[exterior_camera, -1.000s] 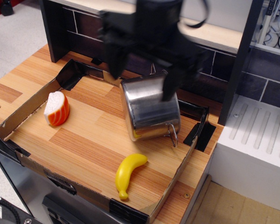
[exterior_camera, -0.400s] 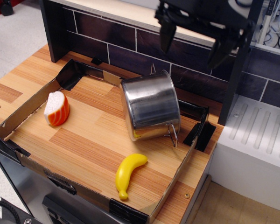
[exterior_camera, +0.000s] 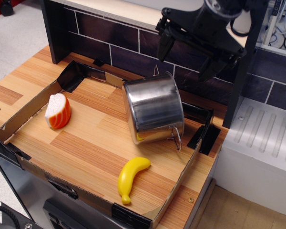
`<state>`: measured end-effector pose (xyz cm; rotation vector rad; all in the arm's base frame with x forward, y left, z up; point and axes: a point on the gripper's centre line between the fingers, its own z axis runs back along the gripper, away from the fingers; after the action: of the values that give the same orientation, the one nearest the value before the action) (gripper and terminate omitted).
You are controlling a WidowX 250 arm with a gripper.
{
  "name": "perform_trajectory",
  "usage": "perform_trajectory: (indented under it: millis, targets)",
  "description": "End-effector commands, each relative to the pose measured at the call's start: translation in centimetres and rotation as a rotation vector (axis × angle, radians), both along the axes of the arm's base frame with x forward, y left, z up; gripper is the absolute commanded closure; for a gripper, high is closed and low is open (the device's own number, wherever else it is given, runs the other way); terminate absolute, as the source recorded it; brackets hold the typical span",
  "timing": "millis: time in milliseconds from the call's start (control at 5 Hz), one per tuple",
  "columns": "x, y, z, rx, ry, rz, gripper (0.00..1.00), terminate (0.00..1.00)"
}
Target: Upright metal pot
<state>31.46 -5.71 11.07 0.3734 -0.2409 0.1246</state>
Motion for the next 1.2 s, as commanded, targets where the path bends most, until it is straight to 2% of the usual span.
perform_trajectory:
  millis: [0, 400, 800, 1000]
  targets:
    - [1.6, 2.2, -0.6, 0.074, 0.002, -0.012, 0.00, 0.00]
    - [0.8, 3.3, -1.9, 0.165, 0.056, -0.038, 0.00, 0.00]
    - [-0.1, 3.8, -2.5, 0.215, 0.090, -0.047, 0.00, 0.00]
    - [-0.1, 4.0, -3.0, 0.258, 0.090, -0.038, 1.00, 0.00]
